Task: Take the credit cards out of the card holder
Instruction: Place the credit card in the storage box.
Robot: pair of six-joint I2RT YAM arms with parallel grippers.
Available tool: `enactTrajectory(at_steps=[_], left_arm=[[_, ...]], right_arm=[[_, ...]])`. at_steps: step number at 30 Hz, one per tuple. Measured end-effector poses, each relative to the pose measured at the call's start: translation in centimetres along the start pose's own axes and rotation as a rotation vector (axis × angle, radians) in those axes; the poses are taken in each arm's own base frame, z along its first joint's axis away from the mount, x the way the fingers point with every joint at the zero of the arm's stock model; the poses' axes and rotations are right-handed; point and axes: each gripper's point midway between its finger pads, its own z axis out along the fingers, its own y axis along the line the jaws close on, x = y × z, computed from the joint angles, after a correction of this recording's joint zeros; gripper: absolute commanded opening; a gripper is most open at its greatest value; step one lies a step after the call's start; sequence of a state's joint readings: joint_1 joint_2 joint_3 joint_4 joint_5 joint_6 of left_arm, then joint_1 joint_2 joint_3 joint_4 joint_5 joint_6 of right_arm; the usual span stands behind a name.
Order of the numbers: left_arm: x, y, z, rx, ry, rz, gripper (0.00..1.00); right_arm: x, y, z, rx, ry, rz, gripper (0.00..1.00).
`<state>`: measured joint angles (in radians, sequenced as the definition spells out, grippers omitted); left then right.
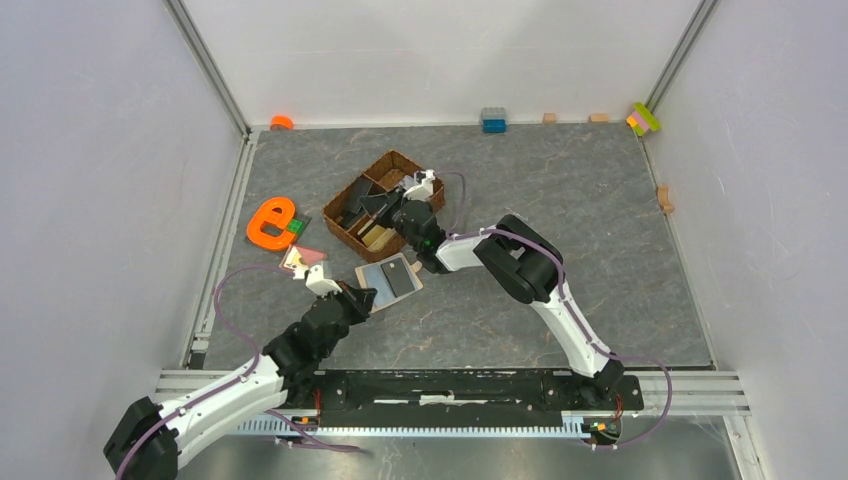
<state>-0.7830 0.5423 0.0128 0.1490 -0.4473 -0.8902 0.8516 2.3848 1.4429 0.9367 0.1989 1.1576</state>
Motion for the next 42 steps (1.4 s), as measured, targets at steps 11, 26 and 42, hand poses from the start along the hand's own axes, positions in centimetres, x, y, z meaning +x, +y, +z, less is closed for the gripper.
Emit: enactTrajectory(at_steps=[11,26,42], left_arm=[[0.0,0.0,0.0,0.001,-0.001,0.002,0.02],[0.3,0.0,0.0,0.009,0.014,0.041,0.02],[0.1,-2.0,1.9,0.006,0.031,0.058,0.02]], right_arm=[[-0.5,0.5,-0.4,0.036,-0.045,-0.032,0.45],[-13.1,6.9,-14.1,0.077,-0.076,-0.546,0.61],[-15.6,-3.8,-22.8,0.258,0.14,-0.887,0.98]])
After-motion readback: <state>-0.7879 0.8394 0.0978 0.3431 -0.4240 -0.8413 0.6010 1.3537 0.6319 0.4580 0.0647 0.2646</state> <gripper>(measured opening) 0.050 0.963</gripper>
